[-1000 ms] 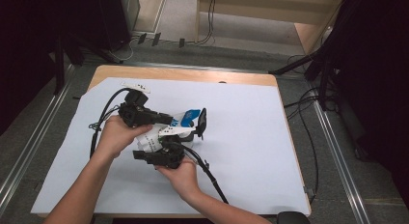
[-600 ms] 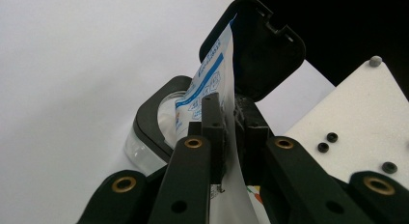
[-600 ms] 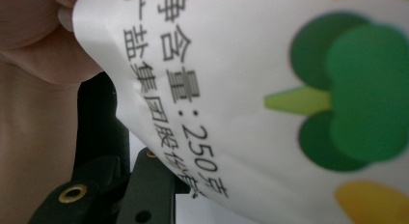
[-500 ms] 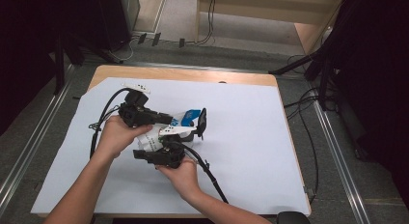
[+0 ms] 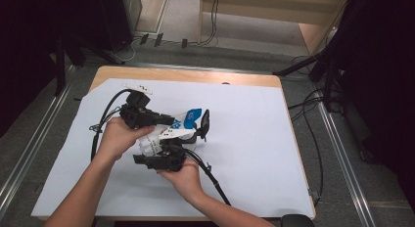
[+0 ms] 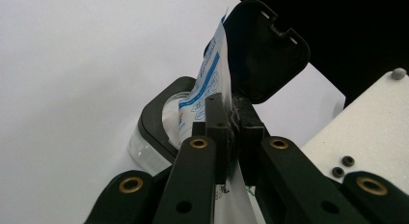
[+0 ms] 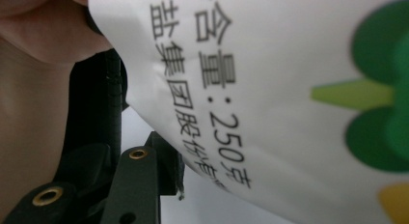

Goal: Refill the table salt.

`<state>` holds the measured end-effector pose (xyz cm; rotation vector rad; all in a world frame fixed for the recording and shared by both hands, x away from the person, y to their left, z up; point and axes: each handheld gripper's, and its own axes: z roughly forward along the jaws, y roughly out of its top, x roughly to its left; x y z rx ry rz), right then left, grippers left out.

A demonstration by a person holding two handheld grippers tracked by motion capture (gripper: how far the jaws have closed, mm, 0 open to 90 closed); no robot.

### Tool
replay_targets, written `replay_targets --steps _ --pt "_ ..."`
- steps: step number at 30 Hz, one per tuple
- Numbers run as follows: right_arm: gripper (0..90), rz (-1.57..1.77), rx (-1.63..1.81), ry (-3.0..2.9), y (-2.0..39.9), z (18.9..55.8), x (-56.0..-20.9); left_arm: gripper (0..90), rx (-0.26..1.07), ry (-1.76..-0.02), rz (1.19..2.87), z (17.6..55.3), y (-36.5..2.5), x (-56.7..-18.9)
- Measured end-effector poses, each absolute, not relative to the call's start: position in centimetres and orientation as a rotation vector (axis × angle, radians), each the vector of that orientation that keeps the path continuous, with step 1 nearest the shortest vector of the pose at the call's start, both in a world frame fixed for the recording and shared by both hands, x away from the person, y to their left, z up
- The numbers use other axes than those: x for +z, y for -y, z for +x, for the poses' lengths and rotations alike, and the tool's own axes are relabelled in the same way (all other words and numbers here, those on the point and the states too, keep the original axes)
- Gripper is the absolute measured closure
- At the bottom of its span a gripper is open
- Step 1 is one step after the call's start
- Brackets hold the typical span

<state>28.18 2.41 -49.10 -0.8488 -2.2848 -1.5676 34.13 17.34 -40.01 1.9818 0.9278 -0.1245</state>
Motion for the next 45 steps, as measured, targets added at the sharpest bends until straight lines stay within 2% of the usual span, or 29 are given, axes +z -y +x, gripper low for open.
replay_targets --steps 2,6,45 --pt "62.8 -0.850 -1.566 2.296 -2.35 28.20 -49.07 88.3 -0.123 -0.928 1.981 34.11 -17.33 -39.98" --pt "65.6 -0.862 -1.565 2.279 -2.18 28.36 -49.00 87.2 -0.122 -0.923 1.977 34.10 -17.32 -39.98" --pt "66.5 -0.886 -1.573 2.175 -1.90 28.50 -48.88 83.5 -0.103 -0.903 1.992 33.96 -17.18 -39.92"
